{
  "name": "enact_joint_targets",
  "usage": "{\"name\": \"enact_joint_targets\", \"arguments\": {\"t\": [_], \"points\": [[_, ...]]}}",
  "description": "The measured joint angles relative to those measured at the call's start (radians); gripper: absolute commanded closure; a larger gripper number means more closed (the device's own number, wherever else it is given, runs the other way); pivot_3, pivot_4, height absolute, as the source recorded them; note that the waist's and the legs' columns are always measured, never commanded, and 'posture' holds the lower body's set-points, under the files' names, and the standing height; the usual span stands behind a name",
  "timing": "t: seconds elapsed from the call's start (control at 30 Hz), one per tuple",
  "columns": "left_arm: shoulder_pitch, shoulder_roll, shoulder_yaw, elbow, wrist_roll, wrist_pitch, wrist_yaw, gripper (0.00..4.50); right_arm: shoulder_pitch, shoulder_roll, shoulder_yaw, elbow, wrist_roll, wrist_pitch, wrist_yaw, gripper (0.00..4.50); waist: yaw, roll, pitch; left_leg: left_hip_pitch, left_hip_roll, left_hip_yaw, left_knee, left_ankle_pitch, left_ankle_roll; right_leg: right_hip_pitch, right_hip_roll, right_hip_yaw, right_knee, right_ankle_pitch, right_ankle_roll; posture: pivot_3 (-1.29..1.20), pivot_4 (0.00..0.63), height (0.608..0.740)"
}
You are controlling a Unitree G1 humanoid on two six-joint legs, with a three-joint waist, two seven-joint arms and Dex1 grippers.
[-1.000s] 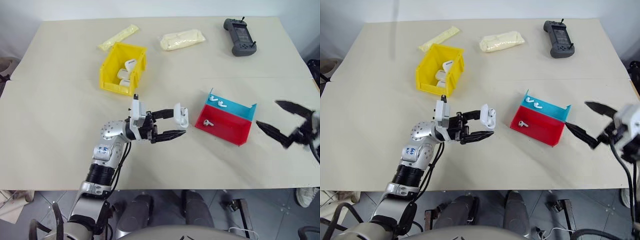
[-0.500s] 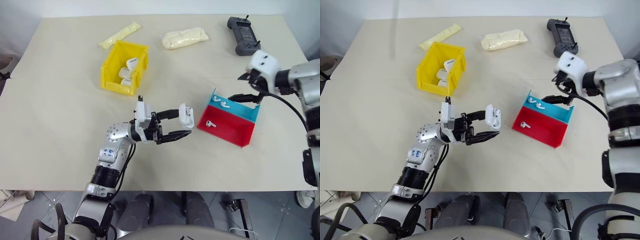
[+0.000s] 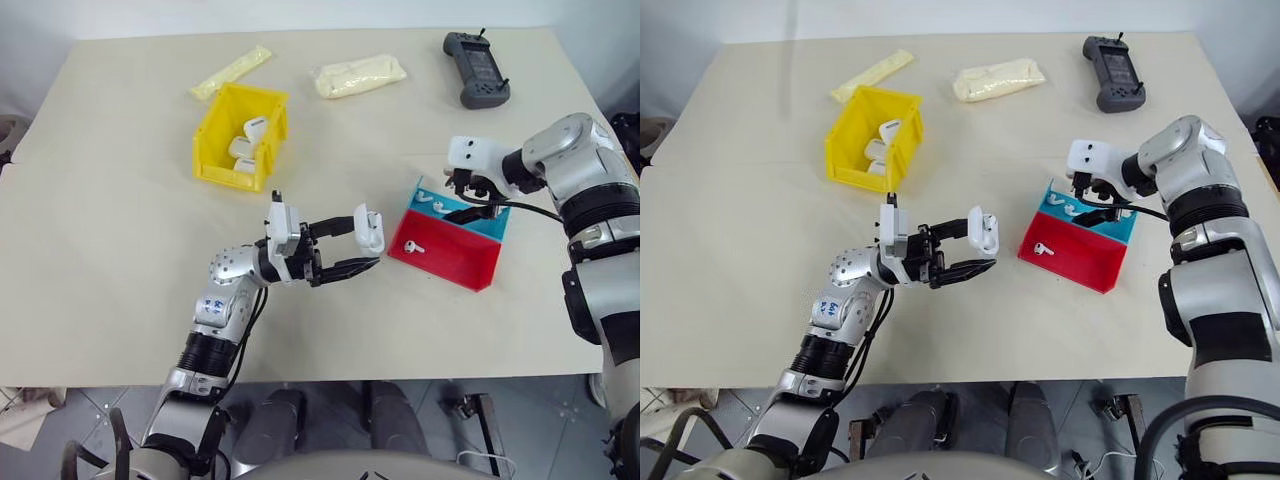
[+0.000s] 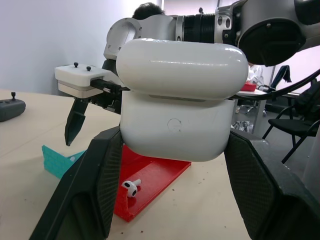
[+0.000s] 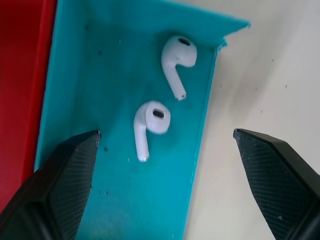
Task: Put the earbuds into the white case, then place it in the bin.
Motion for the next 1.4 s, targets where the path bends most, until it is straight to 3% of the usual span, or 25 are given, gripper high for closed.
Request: {"name": "enact_joint_targets", "arguments": {"t": [0.17, 0.57, 0.67, 0.8, 1.2, 1.3, 1.4], "points": [[0.001, 0.002, 0.0, -0.02, 0.0, 0.0, 0.009, 1.78, -0.012, 0.025, 0.0, 0.025, -0.025, -0.032, -0.009, 2.2, -0.001, 0.0, 0.0, 0.001, 0.0, 0.0, 0.0, 0.0, 0.0, 0.0, 0.0, 0.0, 0.001, 0.0, 0.0, 0.0, 0.15, 0.74], [0.008, 0.006, 0.0, -0.021, 0.0, 0.002, 0.018, 1.78, -0.029, 0.054, 0.0, 0.042, -0.072, -0.087, -0.019, 2.2, -0.003, 0.001, 0.0, 0.001, 0.0, 0.0, 0.001, 0.0, 0.0, 0.001, 0.0, 0.0, 0.001, 0.0, 0.0, 0.0, 0.15, 0.74], [0.008, 0.006, 0.0, -0.021, 0.0, 0.002, 0.019, 1.78, -0.03, 0.06, 0.0, 0.042, -0.073, -0.087, -0.012, 2.79, -0.003, 0.001, 0.0, 0.002, 0.0, 0.0, 0.001, 0.0, 0.0, 0.001, 0.0, 0.0, 0.001, 0.0, 0.0, 0.0, 0.15, 0.74], [0.01, 0.006, 0.0, -0.022, 0.0, 0.001, 0.022, 1.78, -0.03, 0.065, 0.0, 0.043, -0.077, -0.086, -0.002, 4.04, -0.003, 0.001, 0.0, 0.002, 0.0, 0.0, 0.001, 0.0, 0.0, 0.001, 0.0, 0.0, 0.001, 0.0, 0.0, 0.0, 0.15, 0.74], [0.013, 0.011, 0.001, -0.026, -0.001, 0.002, 0.022, 1.78, -0.029, 0.065, -0.01, 0.048, -0.077, -0.079, -0.003, 4.04, -0.003, 0.001, 0.0, 0.002, 0.0, 0.0, 0.001, 0.0, 0.0, 0.001, 0.0, 0.0, 0.002, 0.0, 0.0, 0.0, 0.15, 0.74], [0.013, 0.011, 0.001, -0.026, -0.001, 0.002, 0.022, 1.78, -0.029, 0.064, -0.014, 0.048, -0.077, -0.076, 0.01, 3.47, -0.003, 0.001, 0.0, 0.002, 0.0, 0.0, 0.001, 0.0, 0.0, 0.001, 0.0, 0.0, 0.002, 0.0, 0.0, 0.0, 0.15, 0.74], [0.013, 0.012, 0.001, -0.026, -0.002, 0.002, 0.022, 1.78, -0.029, 0.062, -0.023, 0.048, -0.072, -0.082, 0.033, 2.49, -0.003, 0.001, 0.0, 0.002, 0.0, 0.0, 0.001, 0.0, 0.0, 0.001, 0.0, 0.0, 0.002, 0.0, 0.0, 0.0, 0.15, 0.74]]}}
